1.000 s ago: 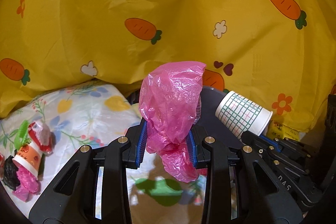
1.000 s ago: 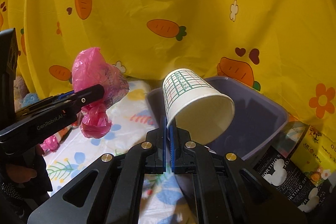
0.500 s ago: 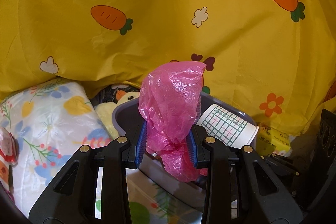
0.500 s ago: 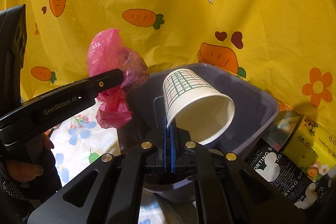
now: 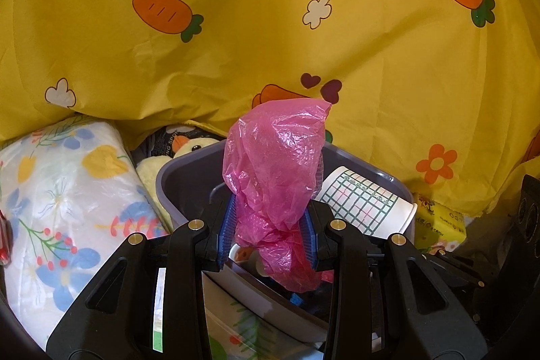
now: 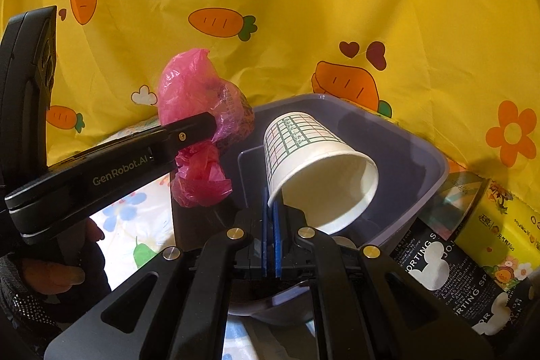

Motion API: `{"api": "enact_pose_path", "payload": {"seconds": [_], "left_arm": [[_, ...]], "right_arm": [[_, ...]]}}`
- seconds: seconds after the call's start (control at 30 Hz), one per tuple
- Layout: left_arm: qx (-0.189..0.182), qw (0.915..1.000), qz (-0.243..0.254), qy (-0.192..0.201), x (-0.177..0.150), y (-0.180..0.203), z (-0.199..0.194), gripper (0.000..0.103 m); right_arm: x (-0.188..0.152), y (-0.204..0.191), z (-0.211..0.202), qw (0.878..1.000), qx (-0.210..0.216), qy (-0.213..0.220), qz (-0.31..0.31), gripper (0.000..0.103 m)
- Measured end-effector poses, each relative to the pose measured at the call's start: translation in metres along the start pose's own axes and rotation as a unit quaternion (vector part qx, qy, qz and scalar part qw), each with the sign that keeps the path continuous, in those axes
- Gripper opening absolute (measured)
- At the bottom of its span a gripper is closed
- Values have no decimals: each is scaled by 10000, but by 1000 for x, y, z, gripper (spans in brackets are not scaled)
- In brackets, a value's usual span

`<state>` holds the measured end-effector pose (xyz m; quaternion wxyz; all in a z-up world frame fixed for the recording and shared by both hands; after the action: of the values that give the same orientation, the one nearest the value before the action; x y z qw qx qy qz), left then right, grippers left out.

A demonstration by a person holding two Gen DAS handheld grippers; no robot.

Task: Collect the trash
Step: 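Open both grippers to drop the pink bag and grid cup into the bin, then move both open grippers back toward the black and pink bags on the bed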

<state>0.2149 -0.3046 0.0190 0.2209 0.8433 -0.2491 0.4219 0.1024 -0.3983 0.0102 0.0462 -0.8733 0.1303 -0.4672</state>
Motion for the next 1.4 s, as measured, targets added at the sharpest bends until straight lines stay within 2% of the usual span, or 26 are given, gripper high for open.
{"api": "enact_pose_path", "payload": {"seconds": [0.43, 0.47, 0.5, 0.53, 0.6, 0.67, 0.97, 1.17, 1.3, 1.4], "left_arm": [[-168, 9997, -99, -155, -5, 2, 12, 39], [-173, 9997, -114, -159, -5, 1, 12, 46], [-159, 9997, -124, -150, -5, 1, 12, 59], [-171, 9997, -149, -113, -5, 0, 10, 66], [-193, 9995, -256, 13, -4, -3, 5, 83], [-149, 9992, -338, 128, -2, -6, 0, 90], [61, 9973, -670, 287, -2, -31, -24, 95], [298, 9962, -742, 335, -13, -43, -47, 95], [608, 9943, -785, 384, -25, -56, -69, 95], [981, 9907, -824, 468, -34, -69, -91, 95]], "right_arm": [[-2, 3, 3, 10000, -83, -10, -7, 4], [-2, 3, 3, 10000, -90, -12, -13, 5], [-2, 3, 4, 10000, -95, -14, -19, 6], [-2, 3, 4, 9999, -102, -16, -16, 9], [-2, 3, 3, 9999, -121, 3, -10, 18], [-3, 3, 1, 9998, -165, 53, -27, 34], [-1, 3, -10, 9991, -288, 297, 32, 56], [0, -2, -22, 9974, -461, 555, 84, 66], [-1, -7, -32, 9960, -533, 711, 76, 67], [-3, -15, -40, 9954, -541, 795, 44, 67]]}}
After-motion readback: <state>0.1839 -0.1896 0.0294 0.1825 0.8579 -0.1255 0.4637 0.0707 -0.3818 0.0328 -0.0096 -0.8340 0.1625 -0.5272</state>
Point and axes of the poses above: each gripper's, at about its wrist camera, not at the fingertips, and z roughly the way its jaws point, y to its right, x to its top, the point moved 2 cm from there along z, roughly the way its jaws point, and after that the axes turned 2 degrees about x, right-handed, at the moved point
